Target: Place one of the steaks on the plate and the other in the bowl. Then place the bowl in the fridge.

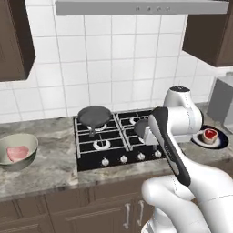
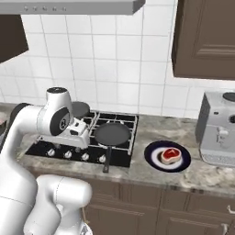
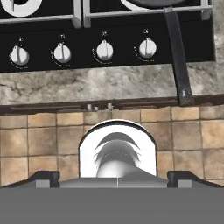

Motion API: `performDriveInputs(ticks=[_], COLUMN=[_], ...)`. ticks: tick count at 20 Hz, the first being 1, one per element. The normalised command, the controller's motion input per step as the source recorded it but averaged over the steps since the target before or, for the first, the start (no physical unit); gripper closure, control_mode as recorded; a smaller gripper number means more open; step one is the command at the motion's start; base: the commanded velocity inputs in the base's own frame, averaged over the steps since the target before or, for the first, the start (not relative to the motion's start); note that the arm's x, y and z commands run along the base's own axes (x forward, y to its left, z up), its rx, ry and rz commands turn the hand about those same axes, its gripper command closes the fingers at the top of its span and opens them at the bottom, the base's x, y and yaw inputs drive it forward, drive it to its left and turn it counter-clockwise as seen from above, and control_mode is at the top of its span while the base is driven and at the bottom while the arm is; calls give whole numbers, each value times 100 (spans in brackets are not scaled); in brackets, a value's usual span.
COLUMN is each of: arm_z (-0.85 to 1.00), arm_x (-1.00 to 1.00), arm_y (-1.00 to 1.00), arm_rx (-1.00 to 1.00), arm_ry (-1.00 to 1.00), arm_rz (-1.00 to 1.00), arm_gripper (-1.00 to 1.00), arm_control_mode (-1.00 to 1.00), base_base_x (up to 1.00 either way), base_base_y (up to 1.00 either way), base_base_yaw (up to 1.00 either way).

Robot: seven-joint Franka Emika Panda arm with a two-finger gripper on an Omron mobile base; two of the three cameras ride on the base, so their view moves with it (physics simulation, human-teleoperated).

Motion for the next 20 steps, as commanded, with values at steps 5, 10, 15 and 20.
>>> performDriveInputs(ticks=[5, 10, 15, 20], arm_z=[0, 0, 0, 0], arm_x=[0, 0, 0, 0], arm_y=[0, 0, 0, 0], arm_rx=[0, 0, 0, 0], arm_ry=[0, 0, 0, 0], arm_rz=[0, 0, 0, 0], arm_gripper=[-100, -100, -100, -100], arm_control_mode=[100, 100, 100, 100], base_base_x=[10, 0, 1, 26], base_base_y=[100, 100, 95, 62], base_base_yaw=[2, -10, -19, -26])
